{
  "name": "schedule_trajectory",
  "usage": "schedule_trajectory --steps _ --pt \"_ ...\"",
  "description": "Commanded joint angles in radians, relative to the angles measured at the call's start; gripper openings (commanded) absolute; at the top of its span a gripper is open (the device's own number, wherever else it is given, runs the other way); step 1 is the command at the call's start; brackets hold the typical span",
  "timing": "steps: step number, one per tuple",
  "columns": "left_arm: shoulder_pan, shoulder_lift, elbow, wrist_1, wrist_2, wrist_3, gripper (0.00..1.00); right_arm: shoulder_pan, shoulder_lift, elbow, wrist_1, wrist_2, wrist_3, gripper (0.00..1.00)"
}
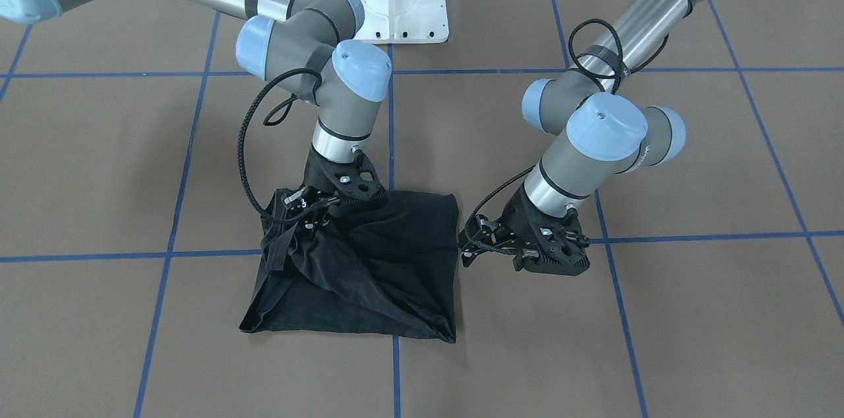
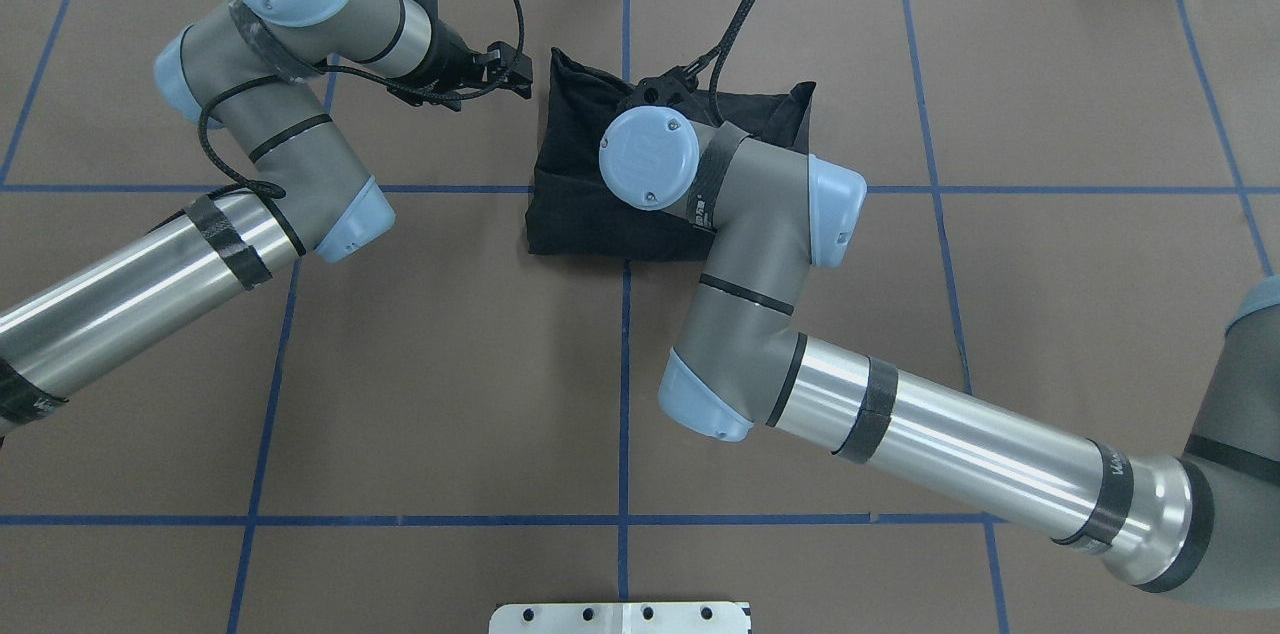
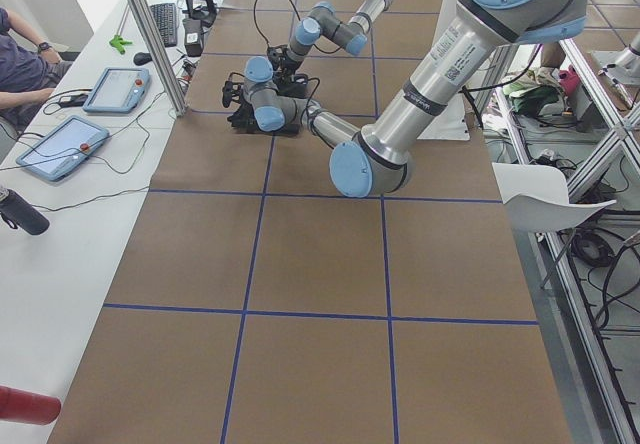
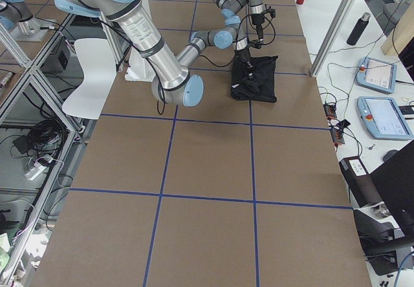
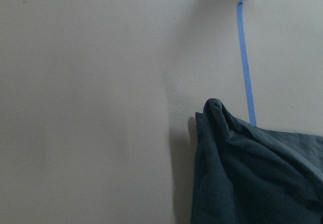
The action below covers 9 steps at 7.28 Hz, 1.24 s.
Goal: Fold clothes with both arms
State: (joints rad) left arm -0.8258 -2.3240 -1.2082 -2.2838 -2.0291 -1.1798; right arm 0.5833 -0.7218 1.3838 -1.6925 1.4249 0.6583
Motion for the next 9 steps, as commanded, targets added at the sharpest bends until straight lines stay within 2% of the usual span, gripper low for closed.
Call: schedule_trajectory --steps 1,2,3,4,5,6,7,8,9 --pt "0.000 0.000 -0.001 0.001 0.001 -0.003 1.00 0.074 0.007 -0.118 0.110 0.003 -0.071 0.00" --pt "-0.001 0.000 -0.001 0.001 0.001 -0.003 1.00 0.096 0.010 -0.235 0.261 0.003 -0.109 0.00" --pt "0.000 0.000 -0.001 0.003 0.001 -0.004 1.00 0.108 0.037 -0.365 0.402 0.011 -0.109 0.21" --pt "0.001 0.000 -0.002 0.003 0.001 -0.004 1.00 0.134 0.082 -0.437 0.442 0.052 -0.106 0.72" --pt "0.001 0.000 -0.002 0.004 0.001 -0.004 1.00 0.186 0.091 -0.446 0.439 0.163 -0.112 1.00" --pt "0.002 -0.001 -0.002 0.006 0.001 -0.004 1.00 0.237 0.093 -0.447 0.436 0.264 -0.168 1.00" --pt "0.002 -0.002 -0.004 0.006 0.001 -0.006 1.00 0.277 0.093 -0.445 0.427 0.328 -0.204 1.00" --pt "0.001 0.000 -0.028 0.015 0.001 -0.006 1.00 0.305 0.094 -0.445 0.407 0.388 -0.216 1.00" --pt "-0.004 0.006 -0.053 0.047 -0.026 0.003 1.00 0.344 0.093 -0.439 0.361 0.487 -0.220 1.00"
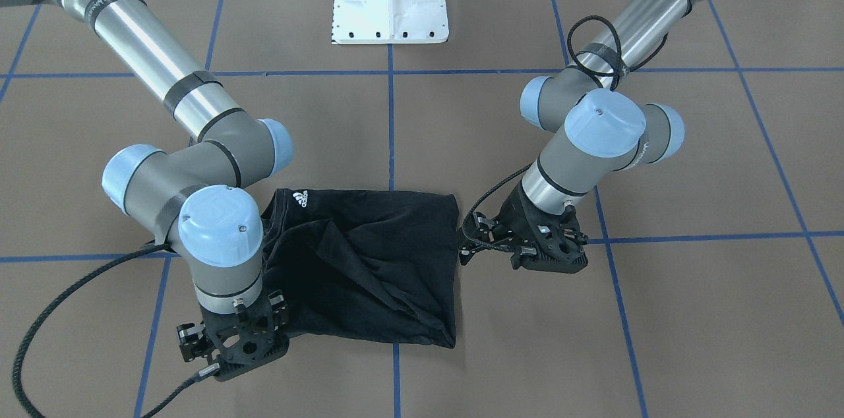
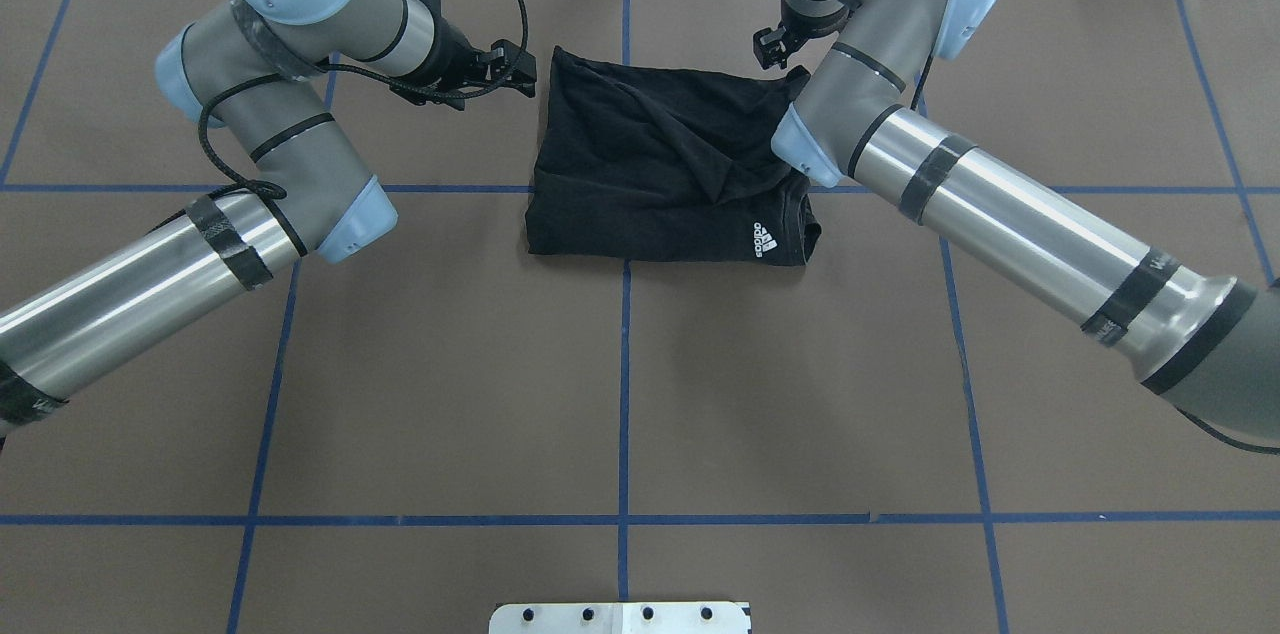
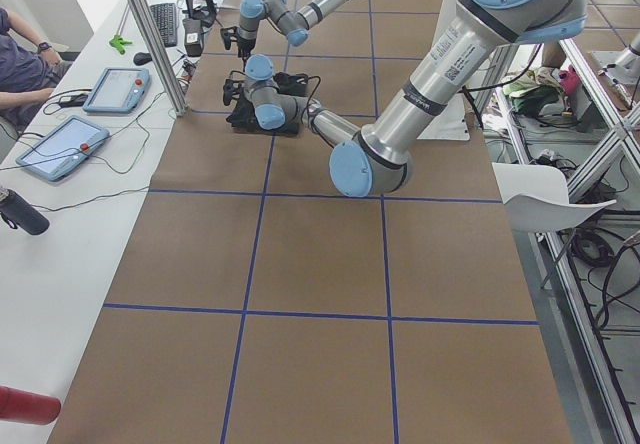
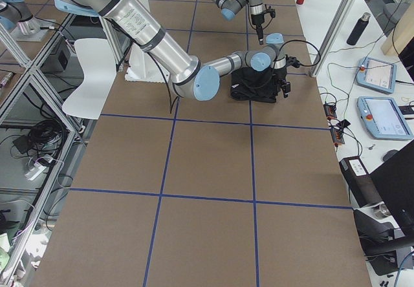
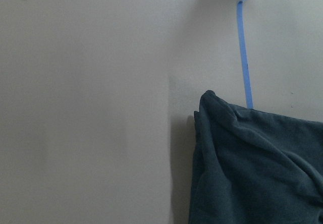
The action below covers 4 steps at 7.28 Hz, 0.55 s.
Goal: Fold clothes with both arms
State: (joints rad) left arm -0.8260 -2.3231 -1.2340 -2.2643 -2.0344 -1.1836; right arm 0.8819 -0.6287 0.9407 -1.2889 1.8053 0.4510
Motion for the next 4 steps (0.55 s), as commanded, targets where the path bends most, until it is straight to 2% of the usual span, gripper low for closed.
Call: schedule_trajectory --steps 1,2,3,4 --pt "-0.027 0.026 -0.091 0.116 -0.052 0.042 1.00 0.083 -0.009 0.024 -0.087 0.190 -0.017 1.00" --pt "-0.038 0.071 -0.211 0.275 -0.055 0.158 1.00 0.095 -0.052 0.076 -0.131 0.213 -0.017 1.00" --pt "-0.048 0.121 -0.342 0.436 -0.052 0.280 1.00 0.110 -0.115 0.175 -0.204 0.221 -0.018 1.00" --pt "-0.077 0.195 -0.458 0.539 -0.052 0.365 1.00 0.120 -0.184 0.316 -0.327 0.227 -0.075 1.00"
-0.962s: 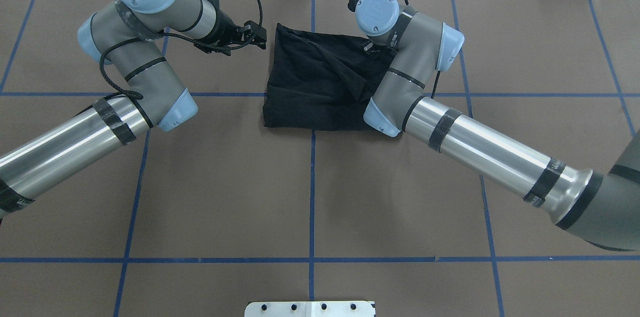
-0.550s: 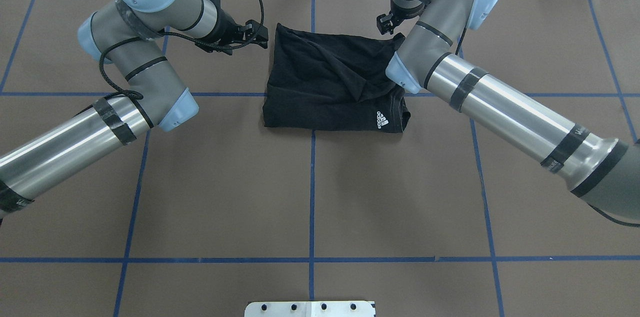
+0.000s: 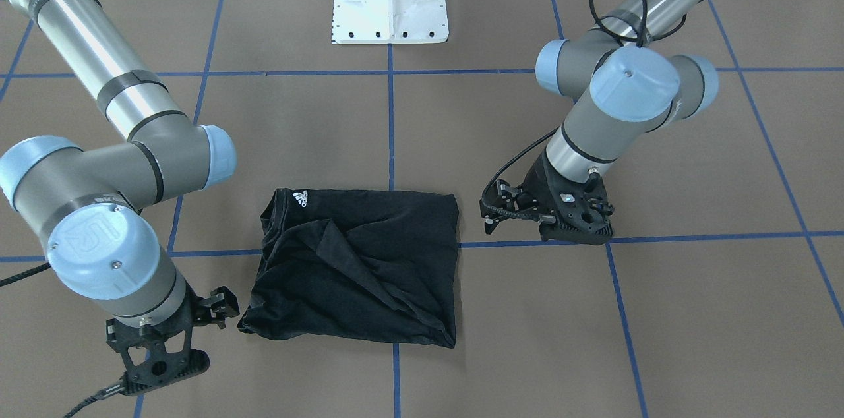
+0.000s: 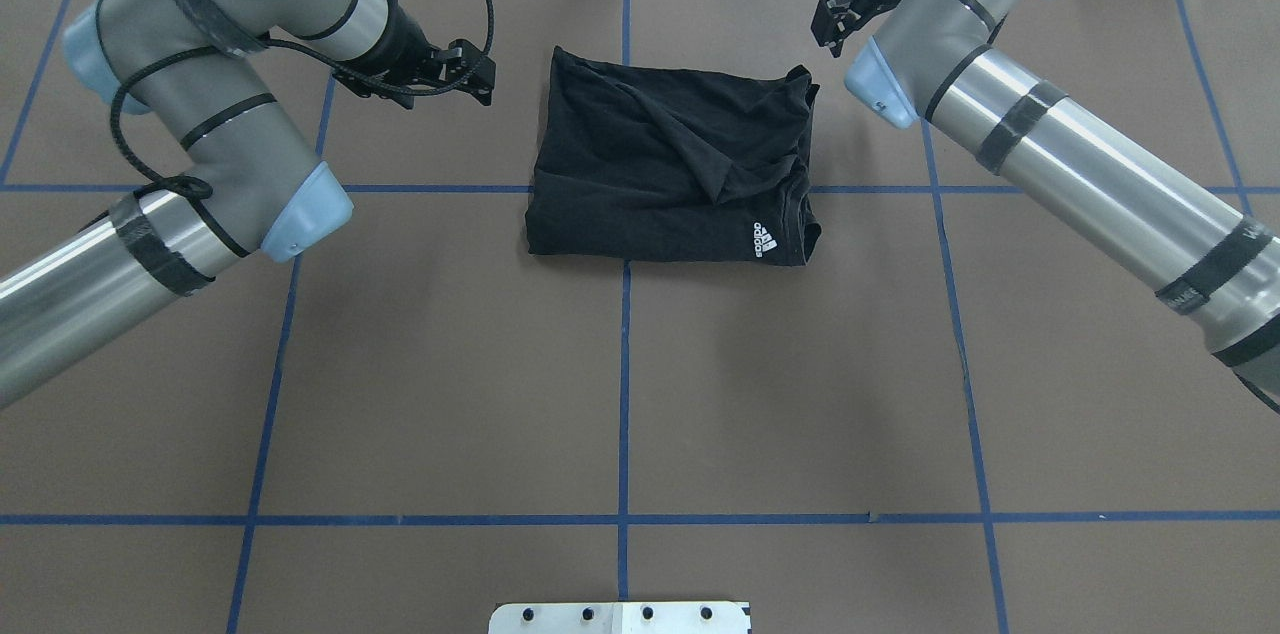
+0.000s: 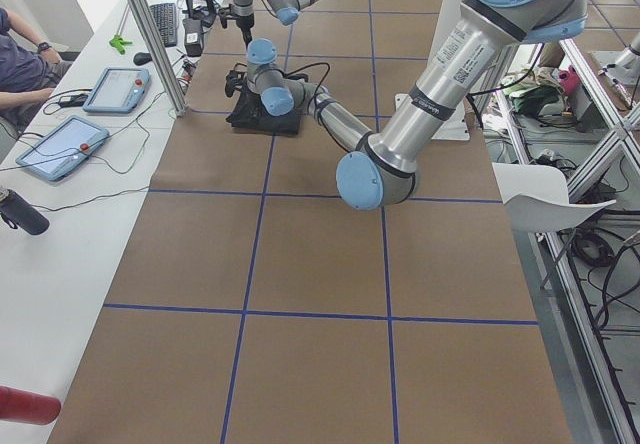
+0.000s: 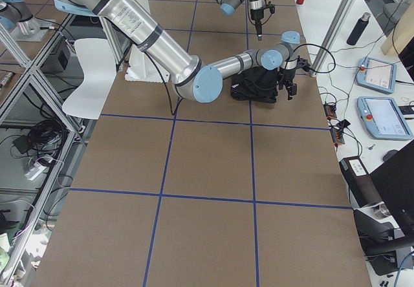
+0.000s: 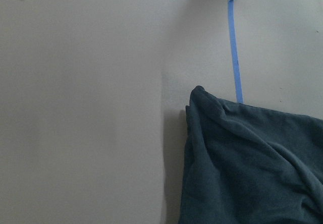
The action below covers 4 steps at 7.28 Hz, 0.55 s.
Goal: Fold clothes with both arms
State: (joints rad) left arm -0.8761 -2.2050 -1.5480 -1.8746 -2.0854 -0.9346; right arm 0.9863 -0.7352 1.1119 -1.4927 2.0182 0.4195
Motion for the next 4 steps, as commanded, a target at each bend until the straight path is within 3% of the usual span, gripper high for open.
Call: schedule_trajectory --steps 1,2,4 --pt "-0.059 0.178 -0.249 0.204 -0.001 0.222 1.00 0.031 -0.143 0.293 -0.261 0.013 -0.114 1.00" --pt "-0.105 0.286 -0.324 0.215 -0.001 0.337 1.00 0.047 -0.230 0.439 -0.346 0.014 -0.167 1.00" --pt "-0.225 0.445 -0.385 0.215 -0.002 0.582 1.00 0.081 -0.451 0.659 -0.354 0.077 -0.215 1.00"
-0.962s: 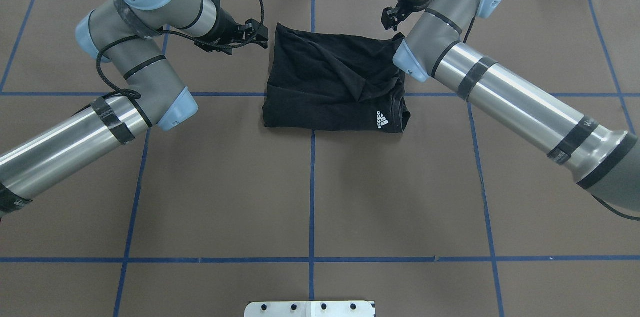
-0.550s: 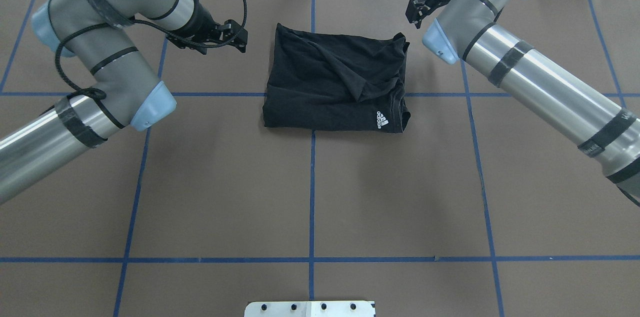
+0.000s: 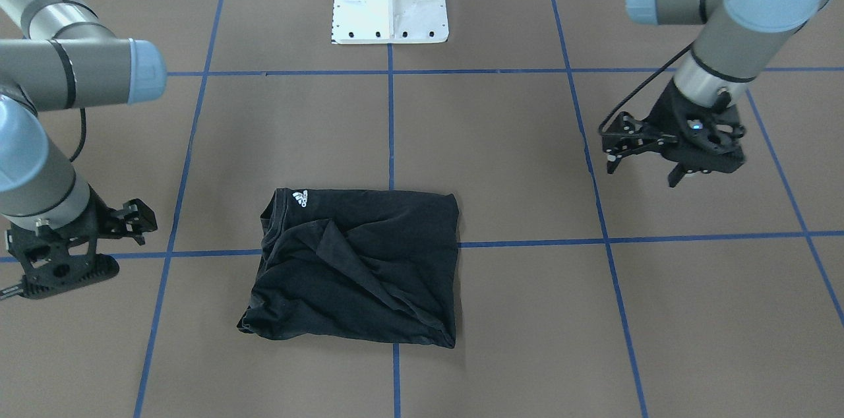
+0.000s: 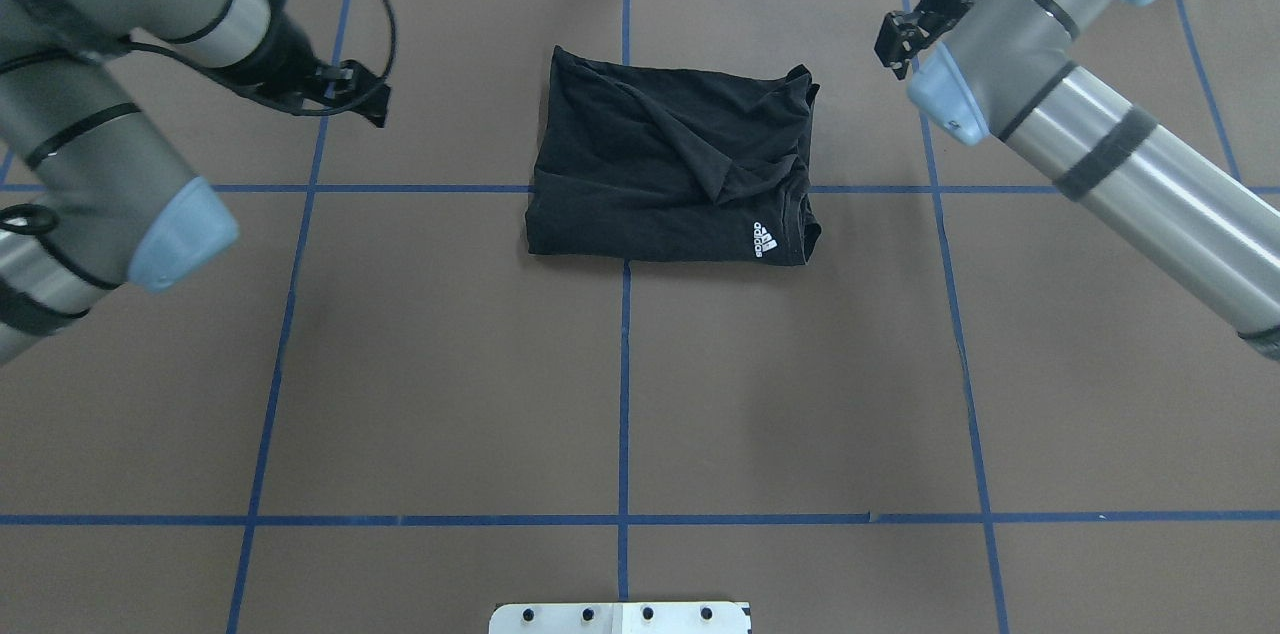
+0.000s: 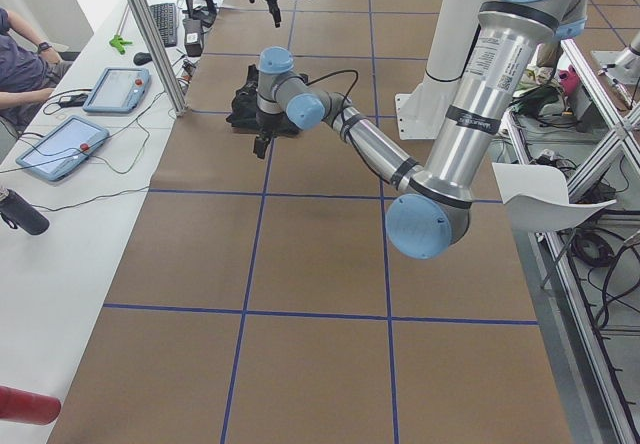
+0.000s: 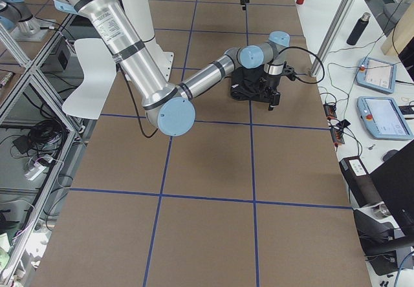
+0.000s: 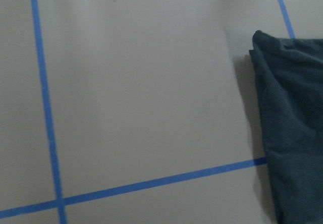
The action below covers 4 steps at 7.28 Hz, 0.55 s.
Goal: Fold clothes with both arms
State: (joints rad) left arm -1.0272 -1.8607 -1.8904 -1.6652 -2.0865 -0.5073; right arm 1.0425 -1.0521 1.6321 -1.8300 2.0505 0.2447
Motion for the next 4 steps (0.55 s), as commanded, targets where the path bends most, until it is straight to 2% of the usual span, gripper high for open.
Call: schedule_trajectory --steps 1,2,4 --pt "-0.155 0.170 -0.045 0.005 -0.003 0.302 1.00 0.069 -0.245 0.220 -0.018 0.075 -0.104 1.00" --pt "-0.228 0.239 -0.045 0.005 -0.015 0.396 1.00 0.129 -0.347 0.268 -0.014 0.111 -0.183 1.00" --pt "-0.351 0.372 -0.026 0.005 -0.063 0.412 1.00 0.306 -0.557 0.272 -0.011 0.227 -0.374 1.00"
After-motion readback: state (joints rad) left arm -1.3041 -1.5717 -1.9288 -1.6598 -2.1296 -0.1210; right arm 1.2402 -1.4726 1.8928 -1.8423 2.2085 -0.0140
